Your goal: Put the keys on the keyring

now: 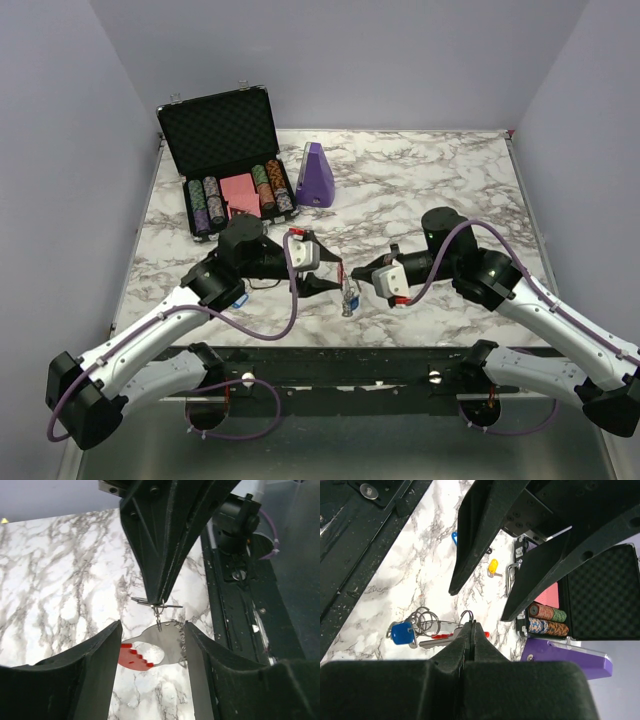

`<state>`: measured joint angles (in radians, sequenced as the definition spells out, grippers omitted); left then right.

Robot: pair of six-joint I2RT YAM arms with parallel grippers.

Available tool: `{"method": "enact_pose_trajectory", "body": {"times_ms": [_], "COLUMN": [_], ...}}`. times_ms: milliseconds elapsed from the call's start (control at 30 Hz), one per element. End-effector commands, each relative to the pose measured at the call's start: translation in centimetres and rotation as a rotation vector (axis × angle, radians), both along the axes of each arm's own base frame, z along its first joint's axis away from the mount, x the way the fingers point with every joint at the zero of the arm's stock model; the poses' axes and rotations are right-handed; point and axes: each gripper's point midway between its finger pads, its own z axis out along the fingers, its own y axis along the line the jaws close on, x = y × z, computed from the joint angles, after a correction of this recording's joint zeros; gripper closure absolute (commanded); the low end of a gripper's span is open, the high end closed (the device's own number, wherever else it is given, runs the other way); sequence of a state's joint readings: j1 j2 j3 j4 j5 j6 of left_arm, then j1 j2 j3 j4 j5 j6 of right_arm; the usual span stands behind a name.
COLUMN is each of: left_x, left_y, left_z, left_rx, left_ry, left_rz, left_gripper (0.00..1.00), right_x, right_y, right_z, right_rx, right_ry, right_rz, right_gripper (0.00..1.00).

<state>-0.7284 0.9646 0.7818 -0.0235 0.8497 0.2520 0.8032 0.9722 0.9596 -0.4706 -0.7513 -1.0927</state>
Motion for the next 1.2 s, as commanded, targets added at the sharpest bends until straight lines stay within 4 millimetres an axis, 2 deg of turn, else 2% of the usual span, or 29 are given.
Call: {"method": "enact_pose_trajectory", "body": {"times_ms": [0,100,200,433,600,800,967,1167], "left_x": [1.4,1.9,1.8,1.3,1.5,2.2,1.5,0.5], "left_y": [0.9,1.5,1.8,1.7,1.2,1.0,0.4,0.0], "left_z": [1.1,1.1,1.1,-0.3,-1.6,-1.3,-1.3,-1.3], "left_rx": [-0.054,-0.08,-0.111,-0.182,-0.152,-0.145,-0.141,-0.155], "left_ry": [-0.028,-0.007,0.044,0.145,0.112,0.052,0.059,0.064], "left_rz": [0.132,0.204,0.237,0.265,0.276,0.289,0.23,0.177], "left_gripper": [0.39,0.39,0.45,0.47,0.48,0.49,0.57,0.58], "right_x": [0.3,0.6,0.8,1.1,0.9,1.0,1.0,1.1], "right_y": [0.1,0.1,0.1,0.1,0.1,0.1,0.1,0.1], "right_z": [0.5,0.5,0.5,0.6,0.5,0.3,0.4,0.2], "right_rx": [0.024,0.021,0.021,0.025,0.025,0.022,0.025,0.023], "right_ry": [0.001,0.021,0.04,0.074,0.08,0.082,0.082,0.084], "right_rz": [-0.032,-0.057,-0.079,-0.109,-0.107,-0.107,-0.109,-0.11], "right_gripper": [1.0,1.0,1.0,1.0,1.0,1.0,1.0,1.0]}}
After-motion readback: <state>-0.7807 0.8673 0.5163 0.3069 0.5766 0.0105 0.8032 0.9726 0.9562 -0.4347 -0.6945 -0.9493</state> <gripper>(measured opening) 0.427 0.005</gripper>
